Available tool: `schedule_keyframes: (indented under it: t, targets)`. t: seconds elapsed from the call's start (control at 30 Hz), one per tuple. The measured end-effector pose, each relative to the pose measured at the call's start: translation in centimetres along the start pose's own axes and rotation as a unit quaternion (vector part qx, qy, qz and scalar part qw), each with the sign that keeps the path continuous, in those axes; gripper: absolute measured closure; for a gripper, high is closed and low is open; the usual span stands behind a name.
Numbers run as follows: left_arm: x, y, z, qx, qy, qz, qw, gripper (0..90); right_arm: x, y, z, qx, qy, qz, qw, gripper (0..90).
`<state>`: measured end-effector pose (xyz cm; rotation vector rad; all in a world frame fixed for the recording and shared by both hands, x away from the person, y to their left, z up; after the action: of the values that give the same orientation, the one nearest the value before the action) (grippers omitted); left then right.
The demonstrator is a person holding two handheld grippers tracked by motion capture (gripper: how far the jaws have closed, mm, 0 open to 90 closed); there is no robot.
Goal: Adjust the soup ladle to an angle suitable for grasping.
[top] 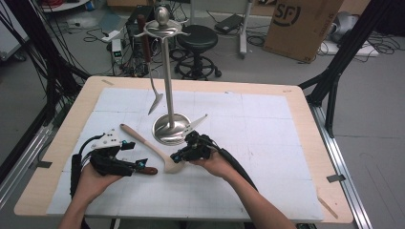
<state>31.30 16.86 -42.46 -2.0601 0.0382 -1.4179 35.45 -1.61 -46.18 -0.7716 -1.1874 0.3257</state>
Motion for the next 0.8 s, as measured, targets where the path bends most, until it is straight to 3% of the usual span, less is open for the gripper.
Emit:
schedule_keyframes:
  t: [0.8]
  targets:
    - [0.1,0.1,-0.1,0.000,0.001,0.001,1.0000,21.2,-0.6,-1.3,0.2,0.021,0.002,0.018,0.9996,89.3]
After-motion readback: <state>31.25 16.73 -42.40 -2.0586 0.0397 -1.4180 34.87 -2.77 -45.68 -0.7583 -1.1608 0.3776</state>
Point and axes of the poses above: each handheld gripper's, and its own axes: y roughly forward along the jaws, x roughly out of its top, z roughly to its left, the point moved 7 cm from there along y, roughly forward along the jaws, and after that the axes turned 14 degrees about -x, right-handed, at the moved point
